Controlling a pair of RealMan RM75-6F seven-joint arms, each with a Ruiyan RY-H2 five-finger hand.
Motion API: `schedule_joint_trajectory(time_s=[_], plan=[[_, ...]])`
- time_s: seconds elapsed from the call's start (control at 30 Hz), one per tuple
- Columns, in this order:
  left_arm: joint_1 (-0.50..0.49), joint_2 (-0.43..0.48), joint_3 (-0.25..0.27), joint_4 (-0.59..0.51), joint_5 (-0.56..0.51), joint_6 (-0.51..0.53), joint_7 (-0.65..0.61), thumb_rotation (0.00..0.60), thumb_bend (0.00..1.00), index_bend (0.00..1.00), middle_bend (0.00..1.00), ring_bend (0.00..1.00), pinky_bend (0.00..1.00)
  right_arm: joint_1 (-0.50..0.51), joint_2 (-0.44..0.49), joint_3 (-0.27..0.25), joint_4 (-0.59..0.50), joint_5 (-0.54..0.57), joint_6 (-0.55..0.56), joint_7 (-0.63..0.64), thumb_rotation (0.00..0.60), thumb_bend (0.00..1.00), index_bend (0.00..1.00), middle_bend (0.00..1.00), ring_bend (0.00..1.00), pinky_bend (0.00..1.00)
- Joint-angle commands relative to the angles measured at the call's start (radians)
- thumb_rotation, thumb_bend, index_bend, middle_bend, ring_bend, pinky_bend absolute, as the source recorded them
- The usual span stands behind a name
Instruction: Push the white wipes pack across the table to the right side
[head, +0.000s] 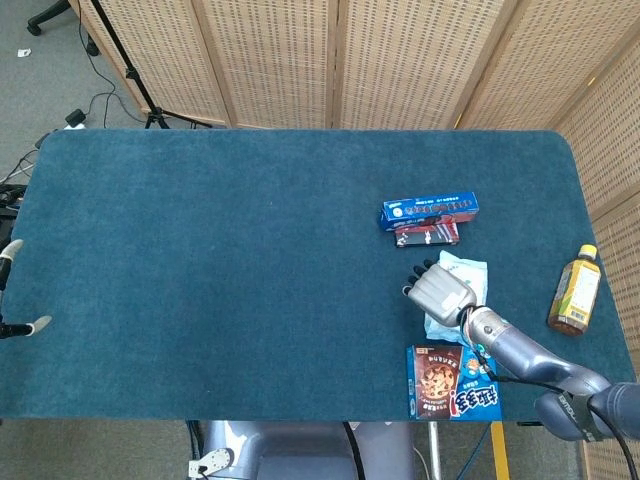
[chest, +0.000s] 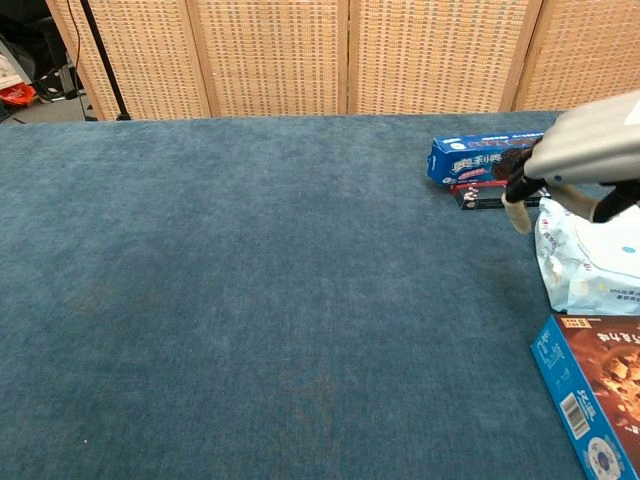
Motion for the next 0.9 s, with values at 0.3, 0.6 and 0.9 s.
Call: schedule_joint_trajectory(time_s=[0.3,0.6,0.9], plan=[[0.043,0.02,0.025,-0.016,0.047,0.073,-0.032,0.6,0.0,0.0,0.0,0.0,0.0,-0.379,0.084,0.143,0.078,-0.33,0.731,0.374,0.6,0.0,0.0,0.0,0.0,0.0],[0.106,-0.023,0.08,0.032,0.116,0.164,-0.039,0.6,0.0,0.0,0.0,0.0,0.0,-0.671,-0.069,0.17,0.21,-0.18,0.912,0.535,0.6,0.0,0.0,0.0,0.0,0.0],[0.14,-0.054,0.099,0.069,0.18,0.247,-0.04,0.6,0.0,0.0,0.0,0.0,0.0,-0.809,-0.113,0.177,0.222,-0.157,0.936,0.55,0.6,0.0,0.0,0.0,0.0,0.0]])
